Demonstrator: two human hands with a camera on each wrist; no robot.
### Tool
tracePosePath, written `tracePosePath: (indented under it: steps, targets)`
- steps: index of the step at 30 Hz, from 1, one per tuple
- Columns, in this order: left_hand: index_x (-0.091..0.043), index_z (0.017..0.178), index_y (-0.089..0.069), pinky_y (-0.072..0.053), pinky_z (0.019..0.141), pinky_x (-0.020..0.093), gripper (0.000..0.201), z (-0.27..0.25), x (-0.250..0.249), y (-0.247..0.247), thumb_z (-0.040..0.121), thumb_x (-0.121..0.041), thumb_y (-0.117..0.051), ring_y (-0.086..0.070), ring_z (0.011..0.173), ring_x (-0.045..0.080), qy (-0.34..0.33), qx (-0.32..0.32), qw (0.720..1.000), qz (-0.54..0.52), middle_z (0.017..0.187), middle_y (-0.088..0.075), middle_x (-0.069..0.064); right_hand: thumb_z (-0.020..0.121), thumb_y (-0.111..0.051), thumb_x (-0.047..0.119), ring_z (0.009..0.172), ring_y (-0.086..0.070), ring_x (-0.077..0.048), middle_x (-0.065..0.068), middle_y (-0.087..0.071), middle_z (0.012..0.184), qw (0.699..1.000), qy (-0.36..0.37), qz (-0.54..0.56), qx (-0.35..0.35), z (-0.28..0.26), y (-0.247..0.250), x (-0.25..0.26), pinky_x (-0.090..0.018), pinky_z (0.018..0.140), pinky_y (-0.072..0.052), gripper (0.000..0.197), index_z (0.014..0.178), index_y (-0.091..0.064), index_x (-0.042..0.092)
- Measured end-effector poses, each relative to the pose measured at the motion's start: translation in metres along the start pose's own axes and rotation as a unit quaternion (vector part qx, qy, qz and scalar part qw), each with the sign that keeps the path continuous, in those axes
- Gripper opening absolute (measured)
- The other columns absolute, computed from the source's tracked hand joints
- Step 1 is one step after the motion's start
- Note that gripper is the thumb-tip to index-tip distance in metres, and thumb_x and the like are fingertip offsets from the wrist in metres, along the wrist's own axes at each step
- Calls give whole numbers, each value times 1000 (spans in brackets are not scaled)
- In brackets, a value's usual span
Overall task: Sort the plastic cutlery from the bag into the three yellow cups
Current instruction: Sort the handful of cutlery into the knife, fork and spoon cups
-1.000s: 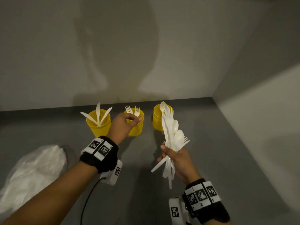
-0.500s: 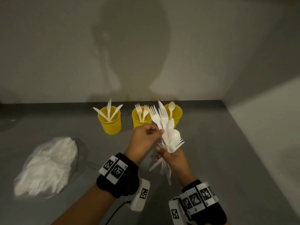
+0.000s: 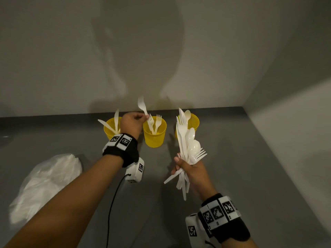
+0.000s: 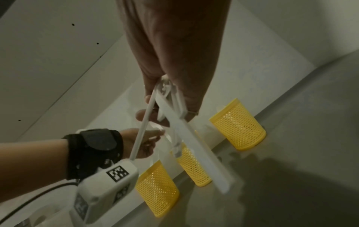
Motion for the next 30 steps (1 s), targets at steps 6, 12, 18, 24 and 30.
tracePosePath:
  steps: [6, 12, 18, 24, 30]
  targets:
    - [-9, 98, -71, -42, 82, 27, 32, -13, 9, -11, 80, -35, -66, -63, 95, 26, 0, 47, 996, 71, 103, -71, 13, 88, -57, 4, 50, -61, -16, 2, -58, 50, 1000, -3, -20, -19, 3, 8, -2, -29, 62, -56, 5, 87, -59, 9]
    - [-24, 80, -71, -49, 60, 16, 7, -95, -47, -39, 76, -29, -70, -63, 71, 2, -31, 217, 974, -63, 78, -68, -11, 89, -56, 3, 48, -60, -12, 3, -59, 50, 999, 8, -46, -16, 8, 2, -3, -36, 64, -52, 6, 93, -57, 7]
    - [-18, 74, -71, -45, 59, 4, 6, -95, -39, -42, 71, -19, -76, -62, 62, -6, -29, 206, 974, -87, 71, -69, -9, 89, -54, -2, 47, -58, -8, 8, -64, 55, 997, 34, -63, 3, 12, -8, -1, -40, 67, -53, 19, 107, -53, 5]
    - [-15, 73, -67, -46, 55, 8, 10, -87, -38, -42, 72, -21, -75, -59, 56, -3, -31, 195, 979, -45, 67, -64, -7, 89, -56, 1, 46, -60, -8, 10, -64, 54, 992, 46, -114, 2, 14, -7, -2, -26, 58, -51, 14, 102, -54, 6]
    - [-6, 82, -68, -49, 52, 18, 13, -45, -44, 3, 78, -19, -70, -57, 53, 1, 5, 69, 985, -158, 64, -67, -5, 89, -58, 8, 51, -60, -16, 5, -60, 47, 993, 5, -114, -26, 15, 5, -14, -39, 67, -47, 15, 78, -59, 18]
Point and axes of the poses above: each hand's wrist, its own z-axis towards the middle knuckle, its own y-axis out of the back of the hand, x = y × z, the point moved 8 cm from there along z, towards the middle knuckle
